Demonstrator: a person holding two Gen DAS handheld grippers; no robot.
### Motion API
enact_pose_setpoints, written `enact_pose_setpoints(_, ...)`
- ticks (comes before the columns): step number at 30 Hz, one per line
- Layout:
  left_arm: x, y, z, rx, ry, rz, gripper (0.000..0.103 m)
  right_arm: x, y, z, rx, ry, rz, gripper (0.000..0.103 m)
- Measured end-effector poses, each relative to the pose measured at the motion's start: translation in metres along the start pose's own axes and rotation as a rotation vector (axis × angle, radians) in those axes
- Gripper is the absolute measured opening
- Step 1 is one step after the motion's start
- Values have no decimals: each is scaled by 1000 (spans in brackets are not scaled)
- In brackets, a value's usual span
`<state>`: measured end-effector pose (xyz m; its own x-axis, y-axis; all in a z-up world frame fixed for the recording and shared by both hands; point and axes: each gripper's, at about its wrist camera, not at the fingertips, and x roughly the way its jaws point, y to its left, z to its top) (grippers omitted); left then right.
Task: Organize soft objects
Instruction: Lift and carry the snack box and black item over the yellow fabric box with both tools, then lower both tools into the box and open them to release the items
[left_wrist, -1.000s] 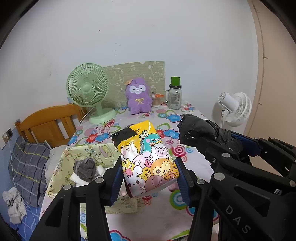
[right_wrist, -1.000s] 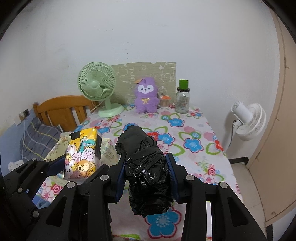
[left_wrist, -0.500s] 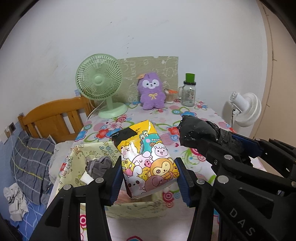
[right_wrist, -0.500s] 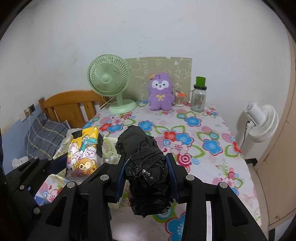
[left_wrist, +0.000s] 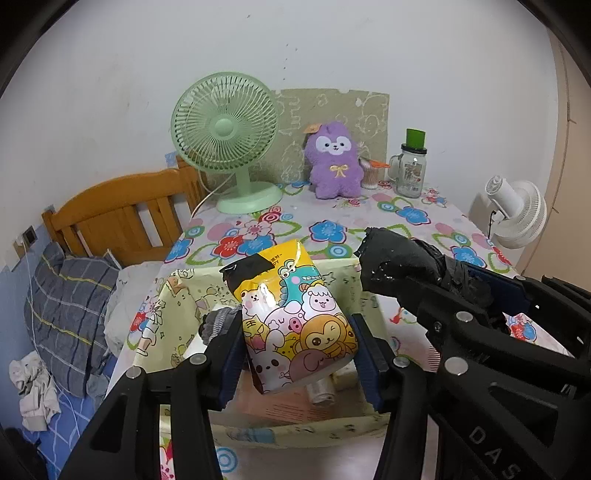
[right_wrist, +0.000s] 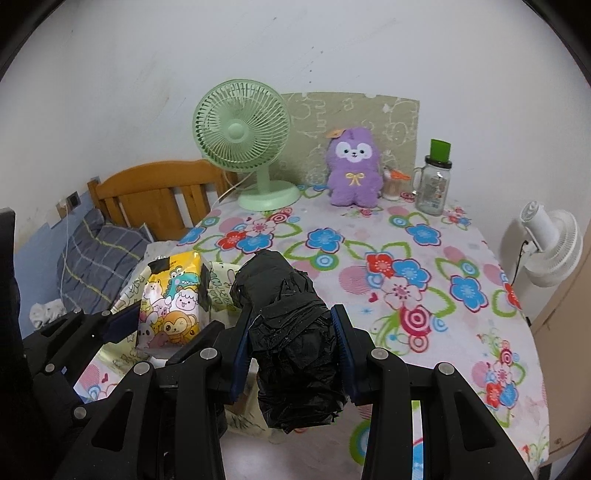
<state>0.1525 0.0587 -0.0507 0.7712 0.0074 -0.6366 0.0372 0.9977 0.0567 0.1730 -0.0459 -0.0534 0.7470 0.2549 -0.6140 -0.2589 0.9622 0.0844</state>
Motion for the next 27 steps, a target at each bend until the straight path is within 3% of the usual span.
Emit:
enact_pose_setpoints(9,23,20,-2,-12,47,10,58,25,11,5,-3,15,24,43)
enact_pose_setpoints(12,32,26,-6,-18,71,10,63,33,14,5,-8,24,31,43)
enact_pose_setpoints(14,37,29,-9,-14,82,30,80,35,18,5,-14,25,34,43)
enact_pose_setpoints(16,38,33,-11,-34,77,55,87,38,21,6,-24,26,39,43)
enact_pose_setpoints(27,33,47,-19,-48,76,44,93,54,44,11,-69,37,80,43)
